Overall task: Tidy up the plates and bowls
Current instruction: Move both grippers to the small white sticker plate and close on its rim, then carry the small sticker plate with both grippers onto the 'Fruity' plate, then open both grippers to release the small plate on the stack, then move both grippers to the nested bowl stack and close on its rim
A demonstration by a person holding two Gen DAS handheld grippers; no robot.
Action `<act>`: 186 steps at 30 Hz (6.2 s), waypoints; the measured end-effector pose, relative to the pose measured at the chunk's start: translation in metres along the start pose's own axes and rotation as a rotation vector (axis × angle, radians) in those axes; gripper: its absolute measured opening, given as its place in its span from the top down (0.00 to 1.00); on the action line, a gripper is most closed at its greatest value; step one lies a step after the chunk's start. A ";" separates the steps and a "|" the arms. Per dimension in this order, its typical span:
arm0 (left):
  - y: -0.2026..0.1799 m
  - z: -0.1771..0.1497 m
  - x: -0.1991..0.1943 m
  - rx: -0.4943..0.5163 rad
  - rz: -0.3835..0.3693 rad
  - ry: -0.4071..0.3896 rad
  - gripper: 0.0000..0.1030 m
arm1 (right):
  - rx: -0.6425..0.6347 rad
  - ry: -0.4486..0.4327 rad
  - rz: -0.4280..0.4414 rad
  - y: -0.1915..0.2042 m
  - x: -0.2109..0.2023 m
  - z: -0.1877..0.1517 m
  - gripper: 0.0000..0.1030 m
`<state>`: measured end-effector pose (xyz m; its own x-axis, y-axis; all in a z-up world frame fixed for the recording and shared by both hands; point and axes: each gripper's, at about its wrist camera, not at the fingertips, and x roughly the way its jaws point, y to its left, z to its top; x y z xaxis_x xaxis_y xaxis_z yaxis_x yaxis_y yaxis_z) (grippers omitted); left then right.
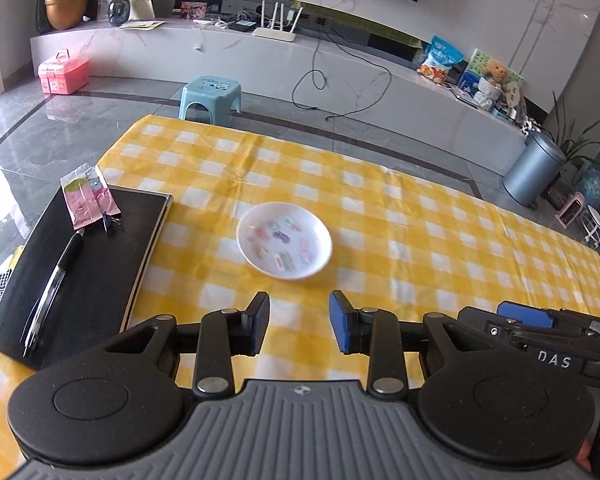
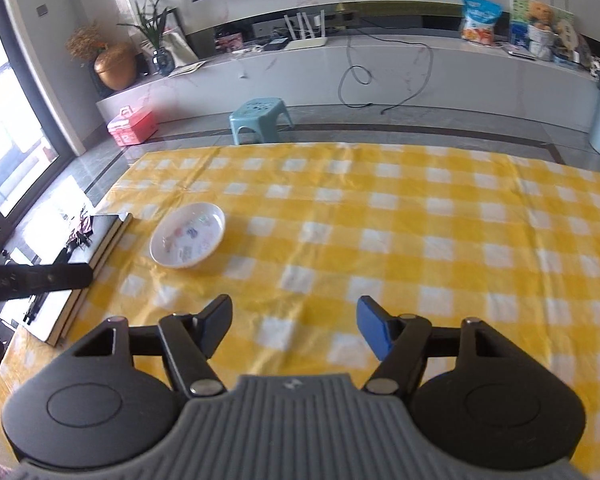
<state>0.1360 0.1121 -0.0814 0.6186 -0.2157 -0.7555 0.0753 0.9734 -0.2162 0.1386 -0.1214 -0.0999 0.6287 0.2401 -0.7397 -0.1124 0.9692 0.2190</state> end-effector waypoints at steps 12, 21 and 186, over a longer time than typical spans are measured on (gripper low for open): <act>0.045 0.020 0.076 -0.142 0.032 -0.004 0.73 | 0.003 0.118 0.124 0.038 0.113 0.053 0.59; 0.049 0.018 0.099 -0.179 0.041 0.007 0.82 | 0.073 0.170 0.146 0.043 0.151 0.056 0.73; -0.003 -0.143 -0.070 -0.317 -0.095 0.155 0.29 | 0.262 0.204 0.039 0.018 -0.074 -0.124 0.29</act>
<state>-0.0192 0.1136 -0.1166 0.4930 -0.3365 -0.8023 -0.1344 0.8817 -0.4524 -0.0058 -0.1152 -0.1202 0.4574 0.3084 -0.8341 0.0850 0.9185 0.3862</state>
